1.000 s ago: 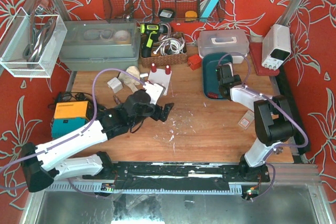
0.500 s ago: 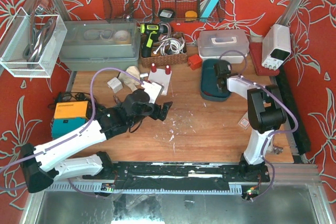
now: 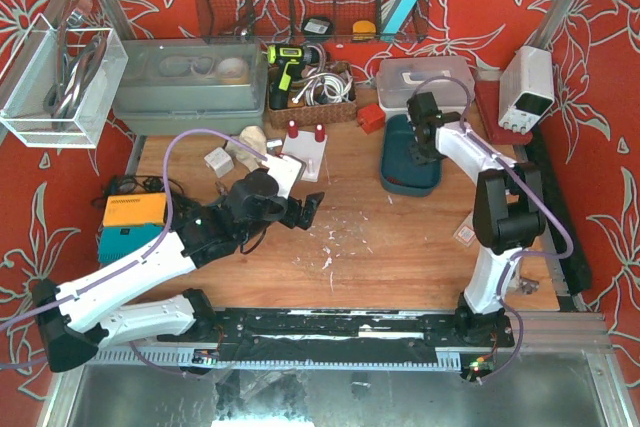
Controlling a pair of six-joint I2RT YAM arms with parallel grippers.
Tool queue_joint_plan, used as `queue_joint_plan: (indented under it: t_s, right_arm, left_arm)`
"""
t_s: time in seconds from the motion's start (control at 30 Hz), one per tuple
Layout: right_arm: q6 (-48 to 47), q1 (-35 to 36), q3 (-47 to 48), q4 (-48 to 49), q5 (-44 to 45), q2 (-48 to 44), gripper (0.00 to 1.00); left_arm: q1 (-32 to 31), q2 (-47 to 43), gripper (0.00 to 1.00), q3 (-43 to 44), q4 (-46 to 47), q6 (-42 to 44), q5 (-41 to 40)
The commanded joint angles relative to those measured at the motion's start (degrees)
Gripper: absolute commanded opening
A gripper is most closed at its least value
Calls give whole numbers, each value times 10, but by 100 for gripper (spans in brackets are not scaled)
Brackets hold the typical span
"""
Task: Install the large spring
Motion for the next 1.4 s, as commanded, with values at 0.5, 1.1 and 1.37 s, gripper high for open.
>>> queue_joint_plan:
  t_s: [0.5,1.1,1.37]
  right_arm:
    - [-200,-6,38,-149,-402,28,53]
    - [-176,-9,59,-85,-218,101,45]
    - [-170,-13,61,-83,-221,106,31]
  left_arm:
    - [2,-4,100,37,-61,-3,43]
    - [2,8,100,39,-53,7,33]
    - [1,33,100,43,-48,12,31]
